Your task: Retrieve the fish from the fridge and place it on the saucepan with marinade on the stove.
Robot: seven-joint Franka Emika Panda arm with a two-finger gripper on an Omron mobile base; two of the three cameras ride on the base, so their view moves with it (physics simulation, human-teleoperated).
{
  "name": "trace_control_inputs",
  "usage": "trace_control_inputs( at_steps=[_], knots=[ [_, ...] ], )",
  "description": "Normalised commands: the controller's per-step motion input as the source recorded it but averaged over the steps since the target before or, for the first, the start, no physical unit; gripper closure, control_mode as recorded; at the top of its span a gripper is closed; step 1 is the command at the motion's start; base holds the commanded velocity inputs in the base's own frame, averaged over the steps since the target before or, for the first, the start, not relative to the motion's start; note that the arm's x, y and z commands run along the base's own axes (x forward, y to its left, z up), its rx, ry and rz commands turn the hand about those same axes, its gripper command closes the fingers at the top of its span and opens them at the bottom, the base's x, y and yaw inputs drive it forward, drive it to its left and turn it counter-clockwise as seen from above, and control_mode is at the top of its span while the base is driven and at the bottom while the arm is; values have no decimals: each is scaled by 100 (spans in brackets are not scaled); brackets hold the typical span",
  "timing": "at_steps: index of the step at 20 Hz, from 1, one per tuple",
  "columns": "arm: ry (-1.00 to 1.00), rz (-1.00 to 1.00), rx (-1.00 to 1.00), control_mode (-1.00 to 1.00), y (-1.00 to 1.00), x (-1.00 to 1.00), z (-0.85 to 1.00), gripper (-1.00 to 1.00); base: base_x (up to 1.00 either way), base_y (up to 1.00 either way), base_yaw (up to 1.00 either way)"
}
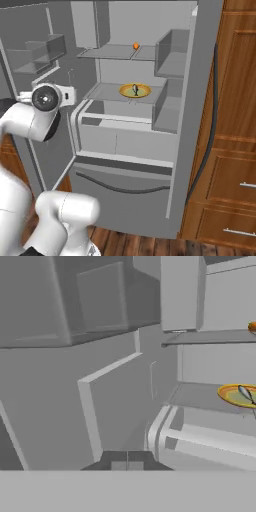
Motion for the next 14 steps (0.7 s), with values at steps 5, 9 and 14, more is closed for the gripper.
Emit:
trace_control_inputs(
  at_steps=[5, 9, 14],
  knots=[
    [26, -17, 0, -100, -42, -43, 10, 100, 0, 0, 0],
    [9, -14, -4, -100, -32, -50, -3, 100, 0, 0, 0],
    [4, -14, -4, -100, 0, -45, -25, 100, 0, 0, 0]
  ],
)
